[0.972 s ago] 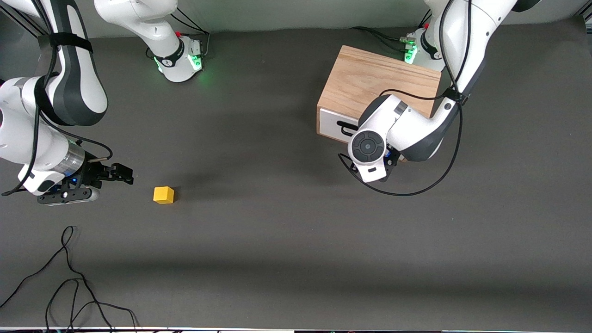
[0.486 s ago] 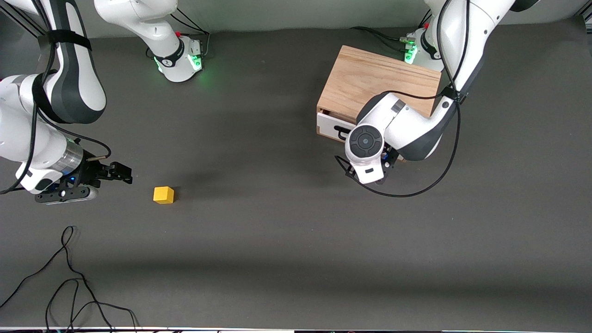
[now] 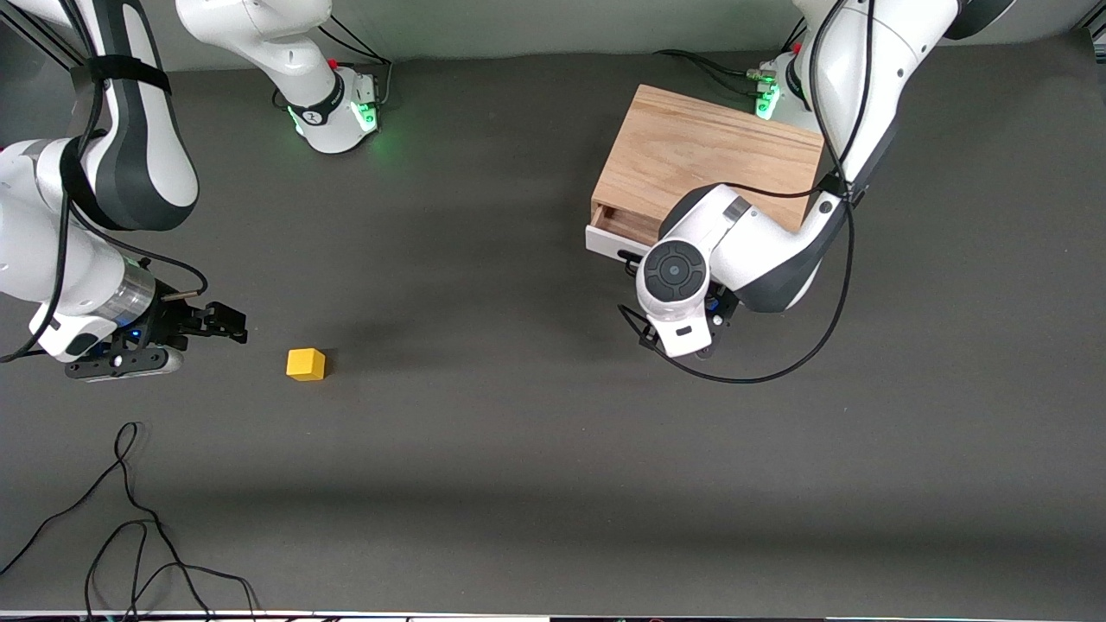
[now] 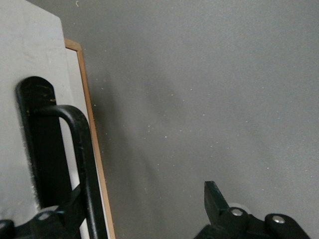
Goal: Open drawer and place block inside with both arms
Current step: 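Pull the drawer out of the box with the left gripper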
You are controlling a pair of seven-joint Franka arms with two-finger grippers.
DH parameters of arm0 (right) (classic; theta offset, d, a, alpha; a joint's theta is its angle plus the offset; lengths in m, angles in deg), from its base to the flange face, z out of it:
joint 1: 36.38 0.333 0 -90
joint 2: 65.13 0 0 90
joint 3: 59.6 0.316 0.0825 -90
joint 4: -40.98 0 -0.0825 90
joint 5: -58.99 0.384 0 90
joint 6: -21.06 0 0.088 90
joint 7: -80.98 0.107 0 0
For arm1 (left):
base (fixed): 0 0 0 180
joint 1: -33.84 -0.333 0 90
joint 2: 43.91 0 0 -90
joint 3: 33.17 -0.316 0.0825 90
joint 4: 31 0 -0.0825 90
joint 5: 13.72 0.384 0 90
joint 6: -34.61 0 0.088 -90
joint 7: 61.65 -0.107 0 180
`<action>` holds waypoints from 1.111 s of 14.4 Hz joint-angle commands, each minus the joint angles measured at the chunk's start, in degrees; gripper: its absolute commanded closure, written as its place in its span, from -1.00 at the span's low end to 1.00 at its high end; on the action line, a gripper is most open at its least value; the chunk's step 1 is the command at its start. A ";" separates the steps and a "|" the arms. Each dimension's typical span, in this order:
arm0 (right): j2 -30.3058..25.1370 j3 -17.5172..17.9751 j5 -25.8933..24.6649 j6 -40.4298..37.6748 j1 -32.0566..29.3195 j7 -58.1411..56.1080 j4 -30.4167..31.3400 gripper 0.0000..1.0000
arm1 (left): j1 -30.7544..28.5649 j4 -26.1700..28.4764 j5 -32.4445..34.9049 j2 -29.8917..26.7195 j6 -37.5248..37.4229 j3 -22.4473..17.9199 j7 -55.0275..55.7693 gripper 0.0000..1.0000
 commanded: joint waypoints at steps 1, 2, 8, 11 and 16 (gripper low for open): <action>-1.06 -0.16 -1.05 -0.13 0.55 0.97 0.71 -1.00 | 2.56 -8.24 2.16 5.33 4.37 -0.77 1.77 -1.00; -0.89 -0.16 -1.05 -0.12 0.55 0.97 0.37 -1.00 | 2.56 -8.42 2.16 5.33 5.24 -0.77 1.77 -1.00; -0.97 -0.16 -1.05 -0.21 0.55 0.97 0.19 -1.00 | 2.56 -10.18 2.07 5.33 6.30 -1.74 1.77 -1.00; -1.24 -0.16 -1.05 -0.21 0.55 0.79 0.19 -1.00 | 2.56 -10.36 2.07 5.33 6.74 -1.91 1.77 -1.00; -1.33 0.19 -1.05 -0.39 0.55 0.88 -0.51 -1.00 | 2.91 -10.97 3.57 5.59 8.32 -1.91 1.77 -1.00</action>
